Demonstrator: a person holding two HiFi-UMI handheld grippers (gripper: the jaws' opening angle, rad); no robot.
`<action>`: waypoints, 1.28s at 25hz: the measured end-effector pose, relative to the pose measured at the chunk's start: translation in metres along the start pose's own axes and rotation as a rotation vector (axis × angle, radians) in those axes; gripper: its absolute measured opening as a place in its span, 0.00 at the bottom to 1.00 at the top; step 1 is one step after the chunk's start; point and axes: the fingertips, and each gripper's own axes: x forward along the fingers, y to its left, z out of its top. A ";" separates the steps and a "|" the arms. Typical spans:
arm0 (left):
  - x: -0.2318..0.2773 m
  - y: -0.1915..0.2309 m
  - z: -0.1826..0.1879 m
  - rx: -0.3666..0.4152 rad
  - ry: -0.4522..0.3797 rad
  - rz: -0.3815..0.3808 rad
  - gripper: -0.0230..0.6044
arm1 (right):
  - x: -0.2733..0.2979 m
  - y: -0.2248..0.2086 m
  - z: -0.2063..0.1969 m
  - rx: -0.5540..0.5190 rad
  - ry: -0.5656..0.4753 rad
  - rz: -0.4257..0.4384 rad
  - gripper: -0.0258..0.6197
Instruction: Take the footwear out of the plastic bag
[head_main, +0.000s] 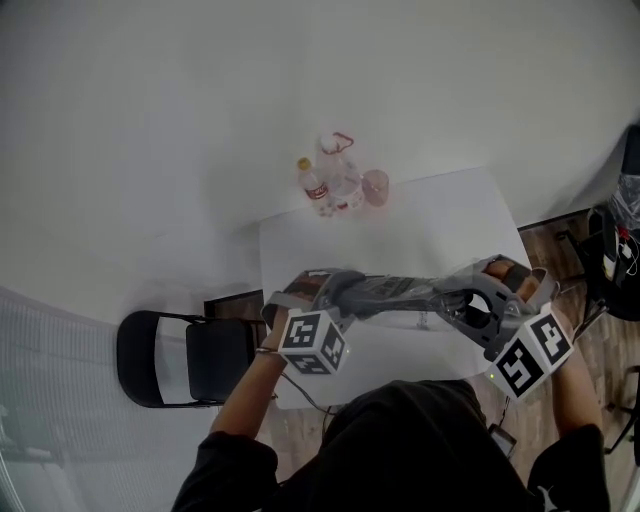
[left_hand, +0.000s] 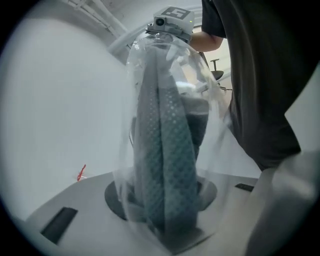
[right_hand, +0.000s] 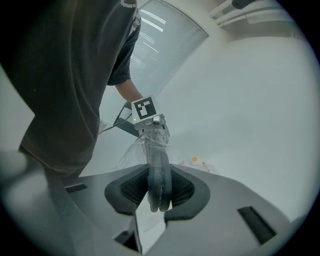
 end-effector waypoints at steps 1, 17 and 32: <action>-0.004 0.001 -0.001 -0.009 -0.010 0.006 0.28 | 0.001 0.000 0.002 0.000 -0.003 0.012 0.21; -0.026 0.016 -0.002 0.003 -0.021 0.085 0.27 | 0.012 -0.003 0.016 -0.172 0.055 0.035 0.19; -0.012 0.001 -0.021 0.007 0.006 0.078 0.29 | 0.013 0.002 0.010 -0.146 0.060 0.065 0.17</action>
